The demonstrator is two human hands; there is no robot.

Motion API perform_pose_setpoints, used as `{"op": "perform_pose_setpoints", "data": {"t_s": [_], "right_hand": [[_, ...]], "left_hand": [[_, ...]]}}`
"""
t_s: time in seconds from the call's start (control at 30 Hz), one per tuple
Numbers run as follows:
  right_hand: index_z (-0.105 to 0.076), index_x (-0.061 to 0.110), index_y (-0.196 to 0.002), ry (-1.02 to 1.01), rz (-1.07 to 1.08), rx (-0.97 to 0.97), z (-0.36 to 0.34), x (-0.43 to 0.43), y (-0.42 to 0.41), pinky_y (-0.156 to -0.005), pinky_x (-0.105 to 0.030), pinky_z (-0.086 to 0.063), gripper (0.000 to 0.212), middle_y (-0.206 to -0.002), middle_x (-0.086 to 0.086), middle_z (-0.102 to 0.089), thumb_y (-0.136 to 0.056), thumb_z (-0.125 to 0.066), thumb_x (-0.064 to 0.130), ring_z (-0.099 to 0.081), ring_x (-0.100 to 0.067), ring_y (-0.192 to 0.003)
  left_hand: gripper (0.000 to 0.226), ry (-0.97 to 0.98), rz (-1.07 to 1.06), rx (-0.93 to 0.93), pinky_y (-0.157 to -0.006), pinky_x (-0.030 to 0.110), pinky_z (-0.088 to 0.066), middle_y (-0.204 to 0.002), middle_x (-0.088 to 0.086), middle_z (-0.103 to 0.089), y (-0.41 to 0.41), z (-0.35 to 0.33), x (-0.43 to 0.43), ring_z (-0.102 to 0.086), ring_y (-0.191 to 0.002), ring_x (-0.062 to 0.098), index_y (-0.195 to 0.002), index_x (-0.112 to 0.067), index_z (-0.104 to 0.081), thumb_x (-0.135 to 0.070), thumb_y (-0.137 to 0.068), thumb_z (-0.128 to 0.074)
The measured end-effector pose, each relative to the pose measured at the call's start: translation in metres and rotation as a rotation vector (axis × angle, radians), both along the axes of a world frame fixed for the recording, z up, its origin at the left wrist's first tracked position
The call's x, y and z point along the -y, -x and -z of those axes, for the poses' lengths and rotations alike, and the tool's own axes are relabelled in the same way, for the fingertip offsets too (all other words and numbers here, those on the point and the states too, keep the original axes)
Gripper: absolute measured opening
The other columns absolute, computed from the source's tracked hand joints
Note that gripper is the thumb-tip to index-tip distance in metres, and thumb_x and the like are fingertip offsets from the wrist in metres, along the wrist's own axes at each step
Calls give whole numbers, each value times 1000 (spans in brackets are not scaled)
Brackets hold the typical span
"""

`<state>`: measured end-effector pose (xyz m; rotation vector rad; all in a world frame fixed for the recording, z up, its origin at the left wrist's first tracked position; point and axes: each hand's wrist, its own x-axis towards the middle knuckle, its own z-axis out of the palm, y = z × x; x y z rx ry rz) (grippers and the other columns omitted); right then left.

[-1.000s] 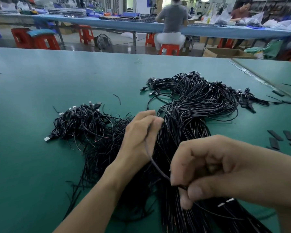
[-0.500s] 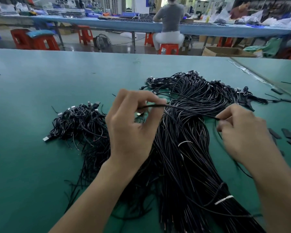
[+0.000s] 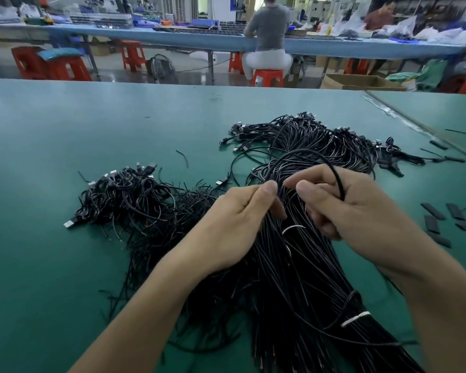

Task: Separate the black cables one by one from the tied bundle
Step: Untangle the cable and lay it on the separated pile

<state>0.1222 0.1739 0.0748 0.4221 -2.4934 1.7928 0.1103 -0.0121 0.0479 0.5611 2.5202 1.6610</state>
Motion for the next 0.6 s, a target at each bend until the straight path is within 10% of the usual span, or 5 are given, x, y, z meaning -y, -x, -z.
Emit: {"op": "perform_pose_setpoints", "data": {"t_s": [0.17, 0.37, 0.6], "right_hand": [[-67, 25, -80, 335, -67, 0, -10, 0, -4, -40, -16, -26, 29, -54, 11, -34, -90, -61, 52, -26, -6, -45], [-67, 25, -78, 114, 25, -58, 1, 3, 2, -43, -19, -28, 29, -55, 6, -41, -102, -50, 23, -36, -7, -48], [-75, 27, -78, 133, 186, -103, 9, 9, 6, -48, -29, -24, 20, -57, 0, -37, -93, -63, 31, -30, -21, -56]], "left_hand": [[31, -154, 122, 246, -46, 22, -36, -55, -10, -39, 0, -2, 6, -36, -47, 9, -102, -14, -72, -21, -107, -42], [54, -387, 338, 426, -40, 16, -28, -56, -12, -32, -6, -15, 8, -26, -44, 4, -106, -31, -71, -74, -89, -42], [43, -463, 521, 520, -41, 18, -19, -52, -12, -29, -8, -16, 13, -22, -44, 4, -80, -16, -73, -43, -102, -47]]}}
